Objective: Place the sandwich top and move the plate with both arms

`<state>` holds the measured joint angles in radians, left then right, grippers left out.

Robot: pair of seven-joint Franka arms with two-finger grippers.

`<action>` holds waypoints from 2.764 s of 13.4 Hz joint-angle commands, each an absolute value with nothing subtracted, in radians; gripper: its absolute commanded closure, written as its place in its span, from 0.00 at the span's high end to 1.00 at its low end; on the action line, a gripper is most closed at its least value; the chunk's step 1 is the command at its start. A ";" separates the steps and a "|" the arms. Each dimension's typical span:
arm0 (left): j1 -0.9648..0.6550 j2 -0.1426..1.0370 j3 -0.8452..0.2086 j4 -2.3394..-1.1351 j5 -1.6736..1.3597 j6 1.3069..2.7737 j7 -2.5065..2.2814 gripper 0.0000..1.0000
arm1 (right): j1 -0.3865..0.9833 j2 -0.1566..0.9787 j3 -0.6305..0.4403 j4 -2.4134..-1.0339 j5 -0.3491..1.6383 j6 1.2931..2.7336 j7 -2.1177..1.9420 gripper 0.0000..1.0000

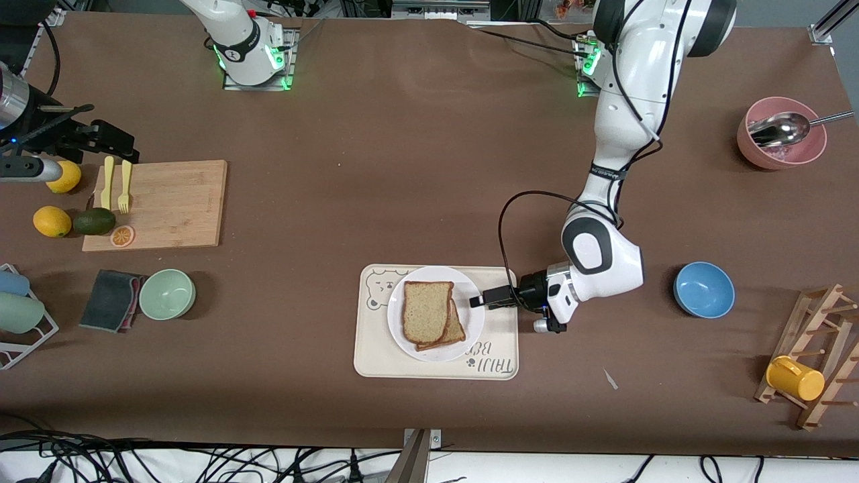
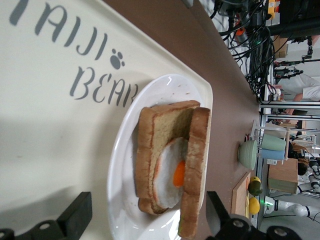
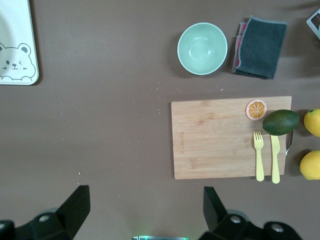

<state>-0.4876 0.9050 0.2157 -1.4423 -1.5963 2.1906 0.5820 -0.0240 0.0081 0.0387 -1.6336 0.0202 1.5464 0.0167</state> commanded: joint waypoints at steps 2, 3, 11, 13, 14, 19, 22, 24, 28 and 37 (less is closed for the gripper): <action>-0.480 0.758 0.216 -1.520 -1.467 2.192 0.461 1.00 | -0.026 0.017 0.043 -1.611 0.020 1.539 0.003 1.00; -0.465 0.712 0.210 -1.535 -1.372 2.192 0.404 1.00 | -0.026 0.017 0.043 -1.611 0.020 1.537 0.003 1.00; -0.321 0.454 0.123 -1.695 -0.854 2.093 0.223 1.00 | -0.026 0.017 0.043 -1.611 0.015 1.539 0.003 1.00; -0.284 0.404 0.106 -1.695 -0.709 2.014 0.181 1.00 | -0.026 0.017 0.043 -1.611 0.015 1.539 0.003 1.00; -0.276 0.379 0.104 -1.695 -0.637 1.987 0.178 1.00 | -0.026 0.017 0.043 -1.611 0.015 1.539 0.003 1.00; -0.232 0.290 0.106 -1.678 -0.401 1.774 0.140 1.00 | -0.026 0.017 0.043 -1.611 0.015 1.537 0.003 1.00; -0.216 0.235 0.106 -1.674 -0.276 1.657 0.089 1.00 | -0.026 0.017 0.043 -1.611 0.017 1.536 0.003 1.00; -0.203 0.209 0.106 -1.655 -0.217 1.574 0.054 1.00 | -0.028 0.015 0.040 -1.611 0.017 1.531 0.003 1.00; -0.187 0.172 0.115 -1.594 -0.120 1.430 0.051 1.00 | -0.028 0.014 0.040 -1.611 0.009 1.532 0.003 1.00; -0.152 0.140 0.106 -1.414 0.000 1.275 0.058 1.00 | -0.028 0.012 0.040 -1.611 0.008 1.531 0.002 1.00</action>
<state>-0.1719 0.1504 0.1226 -1.4611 -0.0357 1.3149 0.0609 -0.0243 0.0082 0.0378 -1.6330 0.0200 1.5462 0.0168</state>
